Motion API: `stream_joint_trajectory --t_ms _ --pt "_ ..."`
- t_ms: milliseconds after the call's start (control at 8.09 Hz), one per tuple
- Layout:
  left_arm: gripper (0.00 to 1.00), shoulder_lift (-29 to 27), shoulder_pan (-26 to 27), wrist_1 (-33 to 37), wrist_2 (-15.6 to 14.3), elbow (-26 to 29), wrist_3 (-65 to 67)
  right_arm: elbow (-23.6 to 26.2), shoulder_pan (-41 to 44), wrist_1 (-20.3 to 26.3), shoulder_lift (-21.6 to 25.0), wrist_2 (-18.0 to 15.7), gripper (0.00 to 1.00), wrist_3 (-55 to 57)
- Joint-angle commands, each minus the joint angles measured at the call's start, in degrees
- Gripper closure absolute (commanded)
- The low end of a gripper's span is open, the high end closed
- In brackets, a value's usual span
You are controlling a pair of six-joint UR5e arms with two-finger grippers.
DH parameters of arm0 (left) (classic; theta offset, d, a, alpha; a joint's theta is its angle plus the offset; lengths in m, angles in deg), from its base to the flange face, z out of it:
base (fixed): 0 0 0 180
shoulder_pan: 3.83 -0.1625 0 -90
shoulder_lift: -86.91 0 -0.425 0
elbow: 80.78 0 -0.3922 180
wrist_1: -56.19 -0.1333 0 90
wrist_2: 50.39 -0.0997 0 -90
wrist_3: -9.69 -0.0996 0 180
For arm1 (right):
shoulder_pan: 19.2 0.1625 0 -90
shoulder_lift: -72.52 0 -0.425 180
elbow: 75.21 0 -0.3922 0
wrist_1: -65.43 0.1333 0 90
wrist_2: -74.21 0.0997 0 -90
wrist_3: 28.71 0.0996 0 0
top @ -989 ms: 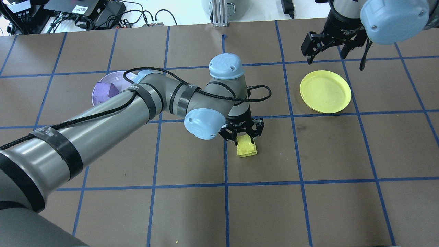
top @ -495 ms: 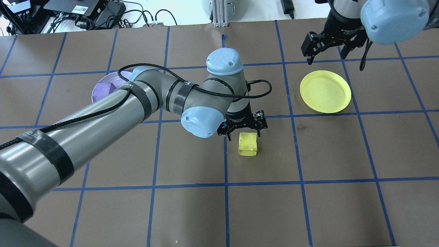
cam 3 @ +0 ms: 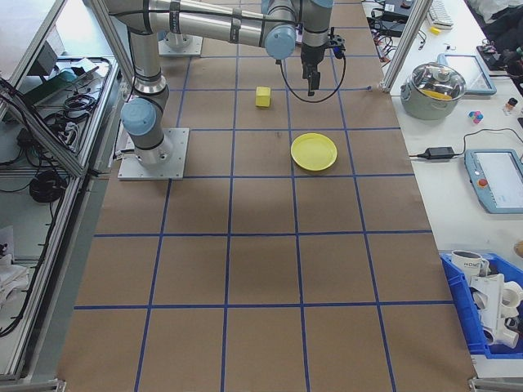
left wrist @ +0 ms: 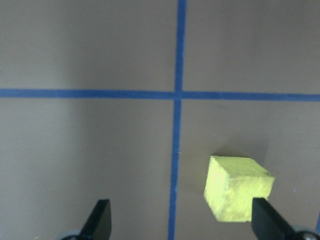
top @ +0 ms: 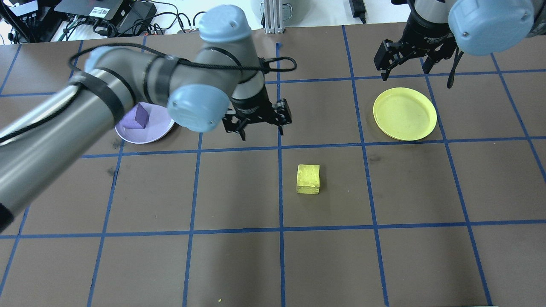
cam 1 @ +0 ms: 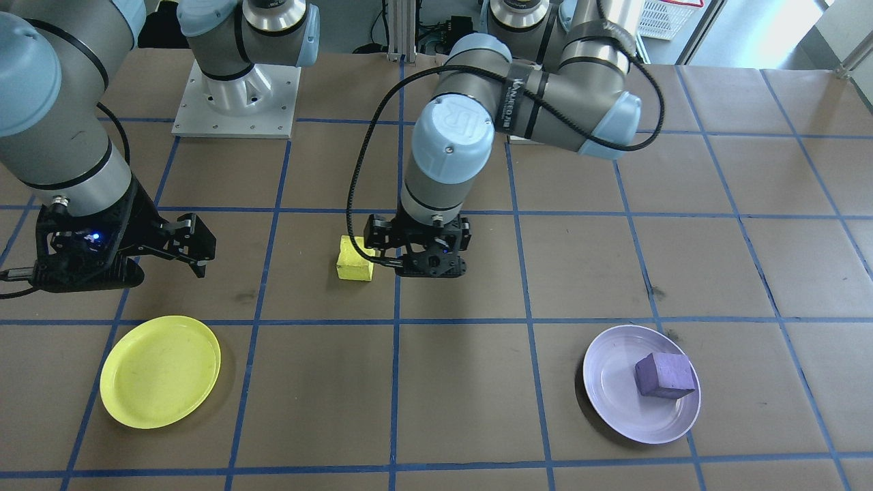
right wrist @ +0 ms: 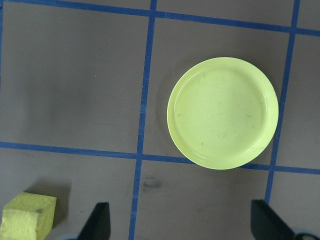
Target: Sort blocks by color into plates
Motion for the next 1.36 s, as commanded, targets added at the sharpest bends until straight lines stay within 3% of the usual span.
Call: stream_joint_trajectory --t_ms 0,124,247,495,866,1237 --pt "0.00 5.71 -10.65 16.97 -6.91 7.79 -10.03 0.04 0.15 1.00 0.03 0.46 0.00 0.37" --pt "0.00 7.47 -12.51 21.38 -7.90 9.91 -12.30 0.48 0.58 1.00 0.29 4.20 0.00 0.98" --pt "0.00 9.14 -13.66 21.86 -9.65 11.15 -15.55 1.53 1.20 1.00 0.29 5.37 0.00 1.16" --pt "0.00 11.95 -14.72 21.51 -10.72 13.69 -15.58 3.19 2.77 1.27 0.29 5.30 0.00 7.11" --pt "0.00 18.81 -14.28 21.96 -10.99 14.23 -15.67 11.09 9.10 0.30 0.11 5.47 0.00 18.90" --pt "0.00 20.40 -14.55 22.92 -11.07 14.06 -15.67 12.61 12.35 0.30 -2.08 5.56 0.00 21.71"
